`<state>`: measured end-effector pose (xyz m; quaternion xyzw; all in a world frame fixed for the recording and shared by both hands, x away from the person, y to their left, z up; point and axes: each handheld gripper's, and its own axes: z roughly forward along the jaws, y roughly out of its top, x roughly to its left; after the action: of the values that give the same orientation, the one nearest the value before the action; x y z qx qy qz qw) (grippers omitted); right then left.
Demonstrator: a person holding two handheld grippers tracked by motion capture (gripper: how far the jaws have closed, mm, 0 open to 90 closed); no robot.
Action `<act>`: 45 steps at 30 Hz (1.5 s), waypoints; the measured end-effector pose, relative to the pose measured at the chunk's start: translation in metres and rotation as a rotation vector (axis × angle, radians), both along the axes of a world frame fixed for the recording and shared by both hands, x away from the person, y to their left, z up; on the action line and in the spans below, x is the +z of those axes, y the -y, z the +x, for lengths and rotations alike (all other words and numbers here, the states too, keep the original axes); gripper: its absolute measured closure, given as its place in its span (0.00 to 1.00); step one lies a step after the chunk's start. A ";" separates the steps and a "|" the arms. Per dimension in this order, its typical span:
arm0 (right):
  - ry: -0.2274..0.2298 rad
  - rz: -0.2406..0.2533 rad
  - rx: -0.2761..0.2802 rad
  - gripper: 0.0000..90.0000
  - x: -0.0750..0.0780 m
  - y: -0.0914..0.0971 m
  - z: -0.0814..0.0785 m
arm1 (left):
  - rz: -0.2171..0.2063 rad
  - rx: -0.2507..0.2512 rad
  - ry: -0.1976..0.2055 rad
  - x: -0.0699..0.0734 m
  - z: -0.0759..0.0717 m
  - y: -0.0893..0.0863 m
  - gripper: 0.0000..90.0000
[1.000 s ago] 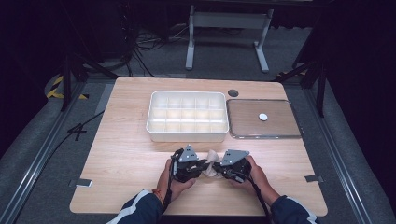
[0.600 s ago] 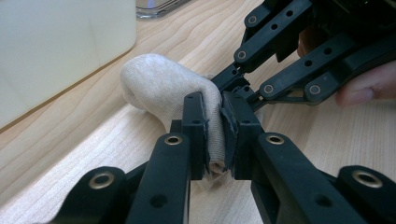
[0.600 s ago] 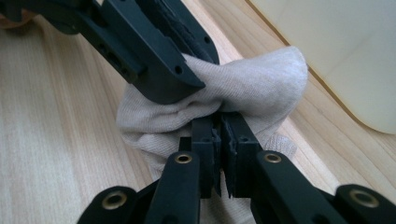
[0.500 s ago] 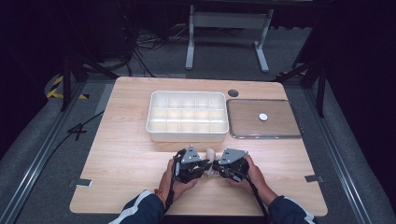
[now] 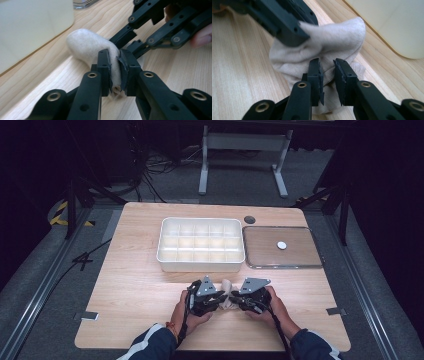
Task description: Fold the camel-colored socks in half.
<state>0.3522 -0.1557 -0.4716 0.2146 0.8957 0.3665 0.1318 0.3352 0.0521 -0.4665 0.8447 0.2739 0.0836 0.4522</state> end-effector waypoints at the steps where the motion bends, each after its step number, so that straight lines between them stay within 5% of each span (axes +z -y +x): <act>1: 0.002 0.003 0.000 0.84 0.000 0.000 0.000 | 0.015 -0.007 0.012 0.000 -0.001 0.002 0.88; 6: 0.001 0.019 -0.010 0.70 0.001 0.004 0.001 | 0.021 0.000 0.008 0.001 0.000 0.000 0.90; 18: 0.005 0.067 -0.038 0.71 -0.005 -0.001 0.000 | 0.040 -0.006 0.048 0.001 -0.004 0.008 0.85; 23: -0.010 0.057 -0.038 0.52 0.001 0.004 0.003 | 0.058 -0.005 0.051 0.002 -0.003 0.005 0.89; 28: 0.018 0.028 -0.038 0.68 0.014 0.019 0.000 | 0.050 -0.003 0.046 0.002 -0.003 0.005 0.89; 35: -0.086 0.030 -0.036 0.87 -0.001 0.026 0.007 | 0.040 -0.010 0.045 0.001 -0.003 0.010 0.88; 45: -0.087 0.037 -0.044 0.84 -0.002 0.024 0.007 | 0.053 -0.032 0.045 -0.006 -0.004 0.022 0.87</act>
<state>0.3592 -0.1797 -0.4735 0.2524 0.8888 0.3701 0.0968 0.3313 0.0297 -0.4730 0.8586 0.2477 0.1028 0.4370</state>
